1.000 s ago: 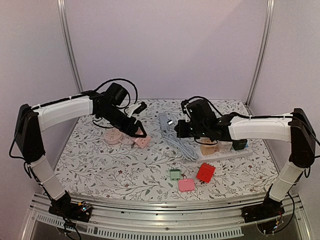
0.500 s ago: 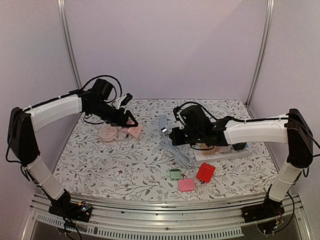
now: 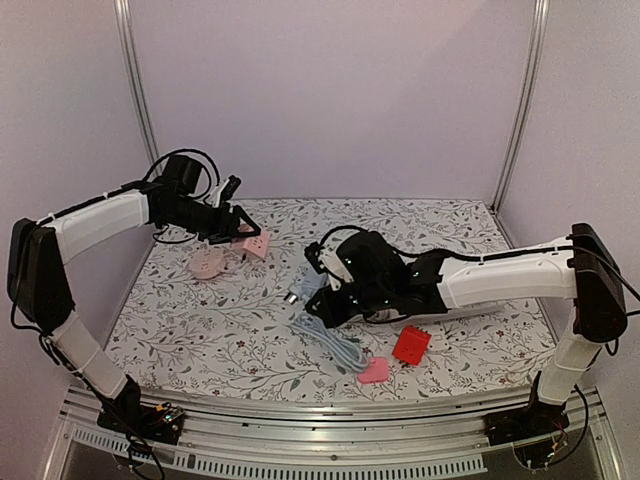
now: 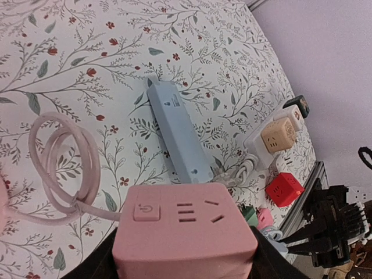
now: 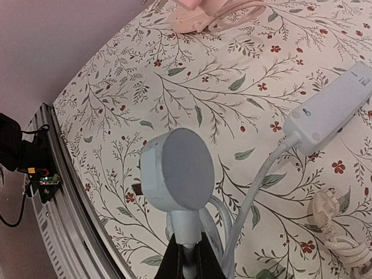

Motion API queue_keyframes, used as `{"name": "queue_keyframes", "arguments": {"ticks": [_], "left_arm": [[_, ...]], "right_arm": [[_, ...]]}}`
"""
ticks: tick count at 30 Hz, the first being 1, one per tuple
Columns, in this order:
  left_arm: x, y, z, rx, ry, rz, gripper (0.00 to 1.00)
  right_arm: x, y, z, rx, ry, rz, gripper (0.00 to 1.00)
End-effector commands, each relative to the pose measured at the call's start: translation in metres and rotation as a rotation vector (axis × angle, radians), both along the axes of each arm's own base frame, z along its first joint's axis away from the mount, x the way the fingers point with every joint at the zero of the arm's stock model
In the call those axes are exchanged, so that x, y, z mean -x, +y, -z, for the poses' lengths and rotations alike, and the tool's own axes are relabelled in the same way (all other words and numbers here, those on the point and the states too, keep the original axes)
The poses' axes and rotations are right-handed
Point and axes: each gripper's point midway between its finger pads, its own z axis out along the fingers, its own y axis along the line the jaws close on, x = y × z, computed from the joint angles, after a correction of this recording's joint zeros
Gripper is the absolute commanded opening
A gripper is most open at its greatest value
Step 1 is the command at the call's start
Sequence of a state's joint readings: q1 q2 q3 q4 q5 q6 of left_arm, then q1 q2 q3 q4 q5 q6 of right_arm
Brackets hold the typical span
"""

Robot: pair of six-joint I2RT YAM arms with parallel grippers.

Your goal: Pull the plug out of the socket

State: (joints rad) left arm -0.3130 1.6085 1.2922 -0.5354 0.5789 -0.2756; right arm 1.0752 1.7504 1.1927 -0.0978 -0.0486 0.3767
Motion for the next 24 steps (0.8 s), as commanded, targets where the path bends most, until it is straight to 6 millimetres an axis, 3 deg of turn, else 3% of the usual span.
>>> {"name": "queue_keyframes", "arguments": {"ticks": [1,5,9,13,17,24], "left_arm": [[0.0,-0.004,-0.029,0.062,-0.078,0.02,0.17],[0.003,-0.007,-0.031,0.081,-0.075,0.037,0.17],[0.008,-0.014,-0.037,0.124,-0.074,0.081,0.17],[0.014,-0.022,-0.041,0.153,-0.074,0.115,0.17],[0.022,-0.032,-0.043,0.179,-0.07,0.165,0.17],[0.056,-0.066,-0.055,0.28,-0.04,0.362,0.18]], "right_arm": [[-0.016,-0.001,0.008,0.047,-0.021,0.068,0.0],[-0.033,-0.021,0.027,0.144,-0.028,0.204,0.06],[-0.039,-0.031,0.026,0.141,-0.028,0.269,0.32],[-0.045,-0.04,0.015,0.116,-0.042,0.304,0.51],[-0.048,-0.048,-0.002,0.06,-0.065,0.3,0.64],[-0.051,-0.056,-0.035,-0.047,-0.143,0.226,0.86]]}}
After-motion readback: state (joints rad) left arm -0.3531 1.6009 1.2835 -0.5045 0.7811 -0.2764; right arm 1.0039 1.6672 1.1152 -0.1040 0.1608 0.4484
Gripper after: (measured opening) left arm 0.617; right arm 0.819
